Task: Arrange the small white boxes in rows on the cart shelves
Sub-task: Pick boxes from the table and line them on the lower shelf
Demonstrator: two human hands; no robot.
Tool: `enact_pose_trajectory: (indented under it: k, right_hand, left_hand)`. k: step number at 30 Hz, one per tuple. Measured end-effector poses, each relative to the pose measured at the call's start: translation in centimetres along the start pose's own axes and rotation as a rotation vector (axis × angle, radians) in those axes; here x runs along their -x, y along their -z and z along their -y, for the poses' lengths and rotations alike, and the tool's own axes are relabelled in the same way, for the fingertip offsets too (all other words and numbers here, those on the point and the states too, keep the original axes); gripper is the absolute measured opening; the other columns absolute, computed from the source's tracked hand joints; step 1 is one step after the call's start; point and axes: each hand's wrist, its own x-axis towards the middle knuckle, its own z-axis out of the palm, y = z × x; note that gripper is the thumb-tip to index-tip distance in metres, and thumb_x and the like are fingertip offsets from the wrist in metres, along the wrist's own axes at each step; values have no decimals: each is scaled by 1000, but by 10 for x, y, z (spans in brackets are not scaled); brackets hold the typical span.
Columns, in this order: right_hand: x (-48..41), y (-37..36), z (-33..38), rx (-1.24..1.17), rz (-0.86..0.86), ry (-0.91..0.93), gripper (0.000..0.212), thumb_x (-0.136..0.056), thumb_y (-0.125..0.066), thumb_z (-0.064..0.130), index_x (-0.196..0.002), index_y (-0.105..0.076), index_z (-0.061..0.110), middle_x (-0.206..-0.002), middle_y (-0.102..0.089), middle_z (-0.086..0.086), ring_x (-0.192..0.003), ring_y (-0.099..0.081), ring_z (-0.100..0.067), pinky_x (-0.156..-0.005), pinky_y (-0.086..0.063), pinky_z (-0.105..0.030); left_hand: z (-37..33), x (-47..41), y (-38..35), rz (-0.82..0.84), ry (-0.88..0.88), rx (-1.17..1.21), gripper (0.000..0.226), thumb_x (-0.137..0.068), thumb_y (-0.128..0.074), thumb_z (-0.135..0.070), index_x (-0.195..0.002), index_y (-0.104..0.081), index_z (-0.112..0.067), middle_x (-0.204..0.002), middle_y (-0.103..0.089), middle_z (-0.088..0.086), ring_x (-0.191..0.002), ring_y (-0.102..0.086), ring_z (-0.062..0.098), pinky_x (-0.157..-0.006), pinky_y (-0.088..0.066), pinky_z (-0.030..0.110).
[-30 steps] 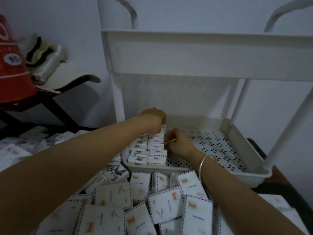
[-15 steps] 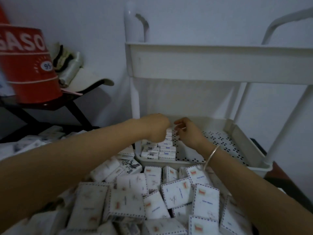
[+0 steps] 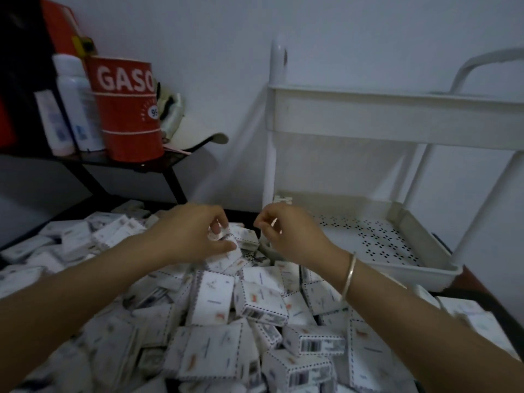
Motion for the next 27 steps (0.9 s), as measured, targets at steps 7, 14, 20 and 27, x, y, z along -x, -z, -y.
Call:
enact_pose_trajectory:
  k: [7, 14, 20, 27]
  right_hand:
    - [-14, -15, 9, 110, 66, 55, 27, -95, -51, 14, -114, -68, 18, -113, -65, -1, -92, -63, -19, -80, -51, -30]
    - [-30, -32, 5, 627, 382, 132, 57, -88, -55, 10, -142, -39, 10, -125, -56, -10, -99, -61, -30, -66, -46, -34]
    - [-42, -50, -2, 649, 466, 98, 72, -94, -52, 18, -152, -11, 6, -122, -58, -14, -103, -60, -31, -67, -41, -32]
    - [-27, -29, -2, 561, 219, 168, 49, -85, -63, 44, -126, -54, 20, -111, -60, -1, -89, -62, -23, -64, -43, -28]
  left_hand:
    - [8, 8, -17, -71, -39, -119, 43, -80, -68, -48, -119, -60, -30, -101, -63, -16, -97, -54, 9, -75, -41, 25]
    - [6, -2, -27, -84, -25, -45, 52, -79, -68, -53, -122, -57, -28, -102, -66, -13, -101, -56, 12, -81, -45, 28]
    - [10, -3, -22, -94, 40, 196, 39, -78, -72, -38, -115, -65, -28, -88, -62, -16, -83, -59, 7, -77, -52, 30]
    - [25, 1, 26, -147, 118, 644, 16, -79, -75, -23, -90, -64, -28, -85, -67, -9, -65, -62, 4, -58, -48, 22]
